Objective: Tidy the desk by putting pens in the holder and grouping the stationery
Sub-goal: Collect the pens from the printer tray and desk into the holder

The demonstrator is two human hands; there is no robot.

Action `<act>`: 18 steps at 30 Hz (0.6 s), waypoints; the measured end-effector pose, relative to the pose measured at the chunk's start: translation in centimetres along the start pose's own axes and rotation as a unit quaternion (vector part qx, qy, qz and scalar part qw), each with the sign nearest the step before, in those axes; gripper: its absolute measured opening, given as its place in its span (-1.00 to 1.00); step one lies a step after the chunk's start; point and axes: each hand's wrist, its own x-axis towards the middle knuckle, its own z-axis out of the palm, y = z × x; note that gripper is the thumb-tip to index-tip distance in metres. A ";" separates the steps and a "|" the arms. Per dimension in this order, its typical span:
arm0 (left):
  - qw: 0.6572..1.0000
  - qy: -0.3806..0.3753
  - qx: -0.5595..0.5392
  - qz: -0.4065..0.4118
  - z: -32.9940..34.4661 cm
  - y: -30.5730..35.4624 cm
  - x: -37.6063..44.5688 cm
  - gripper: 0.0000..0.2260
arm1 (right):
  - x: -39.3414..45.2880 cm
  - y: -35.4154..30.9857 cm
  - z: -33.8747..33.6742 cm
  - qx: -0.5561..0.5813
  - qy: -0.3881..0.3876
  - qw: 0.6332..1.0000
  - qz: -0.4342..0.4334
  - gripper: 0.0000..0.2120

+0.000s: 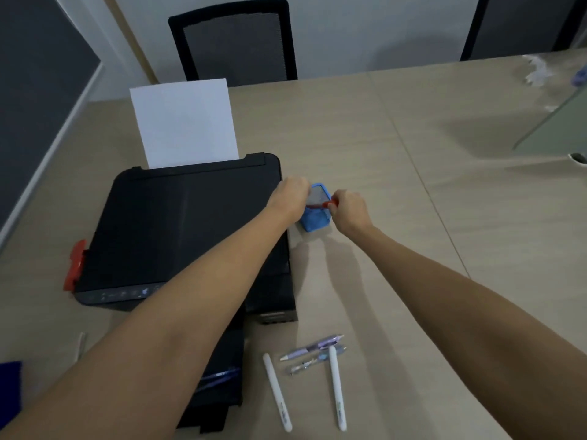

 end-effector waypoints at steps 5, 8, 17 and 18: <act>0.987 0.070 -0.135 0.042 -2.1 -2.8 -3.9 -0.77 | -1.0 -0.9 -0.6 0.009 0.012 1.000 0.017 -0.77; 0.969 0.103 -0.210 0.080 -3.9 -5.7 -9.5 -0.82 | -2.9 -2.6 -1.8 0.033 0.051 0.998 0.012 -0.75; 0.982 -0.076 -0.162 0.065 3.5 -19.6 -26.1 -0.91 | -14.7 -9.3 -0.2 0.152 0.261 0.953 -0.036 -0.79; 0.981 -0.110 -0.148 0.054 5.5 -20.8 -27.1 -0.90 | -16.3 -10.1 0.5 0.157 0.273 0.948 -0.051 -0.80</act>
